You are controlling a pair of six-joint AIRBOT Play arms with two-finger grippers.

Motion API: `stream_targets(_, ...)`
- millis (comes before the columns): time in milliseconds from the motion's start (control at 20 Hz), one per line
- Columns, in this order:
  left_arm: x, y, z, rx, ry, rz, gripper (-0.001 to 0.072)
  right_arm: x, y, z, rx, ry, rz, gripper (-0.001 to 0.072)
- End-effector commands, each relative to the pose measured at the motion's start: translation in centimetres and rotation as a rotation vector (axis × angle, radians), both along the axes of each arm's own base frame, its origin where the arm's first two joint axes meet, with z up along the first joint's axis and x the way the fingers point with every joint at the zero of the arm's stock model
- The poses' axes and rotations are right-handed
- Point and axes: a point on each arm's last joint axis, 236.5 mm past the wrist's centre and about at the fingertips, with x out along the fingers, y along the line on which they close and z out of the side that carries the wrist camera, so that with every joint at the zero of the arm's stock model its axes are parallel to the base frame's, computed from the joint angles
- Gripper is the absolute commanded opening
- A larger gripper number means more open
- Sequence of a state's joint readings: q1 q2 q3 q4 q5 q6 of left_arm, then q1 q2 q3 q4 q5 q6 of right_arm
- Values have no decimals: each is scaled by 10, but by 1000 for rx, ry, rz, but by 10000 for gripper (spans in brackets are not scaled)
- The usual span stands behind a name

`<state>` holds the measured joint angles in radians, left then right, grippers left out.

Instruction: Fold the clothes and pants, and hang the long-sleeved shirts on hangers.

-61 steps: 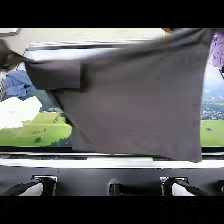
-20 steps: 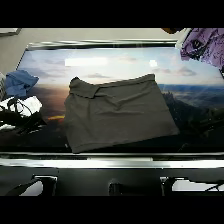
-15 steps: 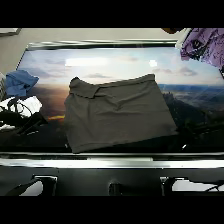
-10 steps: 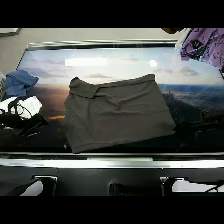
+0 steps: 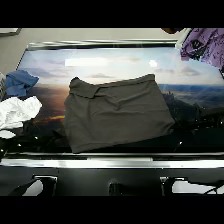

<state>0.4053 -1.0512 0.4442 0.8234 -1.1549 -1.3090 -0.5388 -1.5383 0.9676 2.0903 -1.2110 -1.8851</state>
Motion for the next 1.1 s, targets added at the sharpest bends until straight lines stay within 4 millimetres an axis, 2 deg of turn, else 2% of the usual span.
stream_targets(0, -4, -27, -7, -75, -23, 20, 611, 2, 2, 13, -2, -24, 5, 32)
stream_targets(150, -8, -49, -12, -77, -14, -50, 610, 2, 2, 18, -6, -34, 7, 32)
stream_targets(400, -10, -68, -29, -77, 39, -63, 591, 1, 4, 23, 1, -35, 7, 31)
stream_targets(450, -9, -72, -29, -90, 45, -57, 489, 1, 4, 24, 1, -37, 8, 31)
stream_targets(500, -9, -75, -30, -97, 46, -62, 321, 0, 5, 27, 2, -38, 8, 31)
stream_targets(550, -10, -76, -30, -99, 48, -64, 289, 0, 6, 29, 1, -40, 10, 31)
stream_targets(600, -10, -78, -29, -101, 48, -70, 171, -1, 6, 32, 2, -41, 8, 31)
stream_targets(650, -8, -78, -27, -103, 42, -72, 110, -1, 8, 36, 8, -43, 4, 31)
stream_targets(700, -3, -77, -24, -100, 28, -73, 16, 2, 12, 42, 23, -61, -1, 31)
stream_targets(800, 21, -75, -8, -91, -37, -74, 18, 17, 27, 60, 43, -140, 12, 29)
stream_targets(900, 64, -70, 25, -76, -148, -67, 17, 44, 49, 81, -21, -250, 88, 29)
stream_targets(950, 92, -66, 52, -64, -232, -66, 16, 64, 59, 99, -65, -318, 125, 29)
stream_targets(1000, 120, -60, 84, -36, -319, -64, 16, 90, 66, 126, -120, -396, 137, 29)
stream_targets(1050, 145, -51, 116, 10, -398, -63, 16, 118, 72, 163, -176, -495, 143, 29)
